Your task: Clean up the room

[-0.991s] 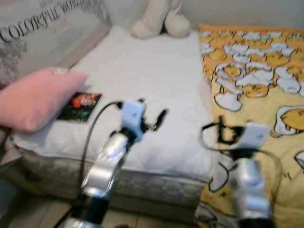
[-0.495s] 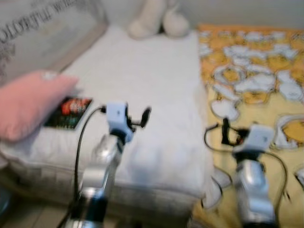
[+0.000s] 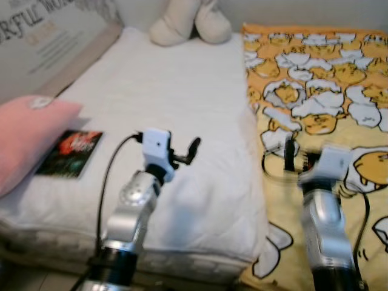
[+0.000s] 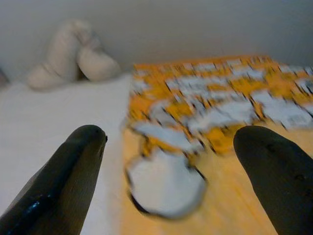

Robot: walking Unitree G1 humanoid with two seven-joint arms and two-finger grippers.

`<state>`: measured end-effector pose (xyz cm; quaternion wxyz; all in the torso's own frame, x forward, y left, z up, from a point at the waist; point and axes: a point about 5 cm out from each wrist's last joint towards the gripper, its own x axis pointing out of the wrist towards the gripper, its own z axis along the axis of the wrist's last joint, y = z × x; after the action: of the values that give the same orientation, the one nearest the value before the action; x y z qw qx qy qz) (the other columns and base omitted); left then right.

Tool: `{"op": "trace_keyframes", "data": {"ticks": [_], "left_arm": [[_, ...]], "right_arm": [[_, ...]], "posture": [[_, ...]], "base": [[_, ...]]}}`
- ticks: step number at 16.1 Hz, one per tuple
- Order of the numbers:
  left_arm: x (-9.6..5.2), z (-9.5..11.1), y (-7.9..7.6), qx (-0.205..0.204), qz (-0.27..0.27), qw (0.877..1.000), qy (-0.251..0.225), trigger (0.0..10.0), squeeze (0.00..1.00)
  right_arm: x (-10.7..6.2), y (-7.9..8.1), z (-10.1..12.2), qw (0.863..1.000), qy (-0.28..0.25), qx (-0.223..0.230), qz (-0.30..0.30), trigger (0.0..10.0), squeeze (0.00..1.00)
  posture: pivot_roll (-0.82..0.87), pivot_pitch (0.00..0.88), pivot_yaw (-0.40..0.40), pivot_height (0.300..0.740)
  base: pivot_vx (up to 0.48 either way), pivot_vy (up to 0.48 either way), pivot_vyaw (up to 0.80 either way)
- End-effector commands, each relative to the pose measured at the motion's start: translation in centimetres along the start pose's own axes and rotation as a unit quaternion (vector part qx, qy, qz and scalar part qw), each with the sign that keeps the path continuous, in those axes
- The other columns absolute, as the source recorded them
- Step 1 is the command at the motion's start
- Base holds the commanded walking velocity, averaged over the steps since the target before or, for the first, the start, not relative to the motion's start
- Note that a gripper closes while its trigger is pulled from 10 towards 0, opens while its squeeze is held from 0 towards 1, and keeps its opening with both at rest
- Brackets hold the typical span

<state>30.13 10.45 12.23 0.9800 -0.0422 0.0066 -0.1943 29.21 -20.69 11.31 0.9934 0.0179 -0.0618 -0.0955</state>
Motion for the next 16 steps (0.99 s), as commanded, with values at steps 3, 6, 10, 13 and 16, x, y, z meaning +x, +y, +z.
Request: {"op": "trace_keyframes", "data": {"ticks": [3,6,10,13,16], "left_arm": [[-0.8,1.2,-0.2,0.038,-0.021,0.999,-0.011,10.0,0.0],[-3.4,1.1,0.2,0.066,-0.026,0.997,0.01,10.0,0.0],[-6.0,0.2,0.5,0.075,-0.004,0.996,0.042,10.0,0.0],[-4.7,1.5,0.2,0.056,0.013,0.998,0.0,10.0,0.0],[-3.7,1.6,-0.4,0.041,0.002,0.999,-0.01,10.0,0.0]], "right_arm": [[3.6,-1.4,0.2,0.999,0.029,0.012,-0.032,10.0,0.0],[5.7,-2.3,0.0,0.996,0.063,0.016,-0.068,10.0,0.0],[7.5,-2.4,0.6,0.994,0.074,0.017,-0.082,10.0,0.0],[4.5,0.2,0.3,1.0,0.01,-0.015,-0.014,10.0,0.0],[0.3,-0.1,1.1,0.999,-0.036,-0.031,-0.025,10.0,0.0]], "posture": [[0.02,0.0,0.045,0.71],[0.12,0.035,0.041,0.71],[0.19,0.047,0.011,0.71],[0.12,0.0,0.014,0.71],[0.02,0.0,0.038,0.71]], "base": [[0.0,0.0,0.0],[0.0,0.0,0.0],[0.0,0.0,0.0],[0.0,0.0,0.0],[0.0,-0.471,0.0]]}}
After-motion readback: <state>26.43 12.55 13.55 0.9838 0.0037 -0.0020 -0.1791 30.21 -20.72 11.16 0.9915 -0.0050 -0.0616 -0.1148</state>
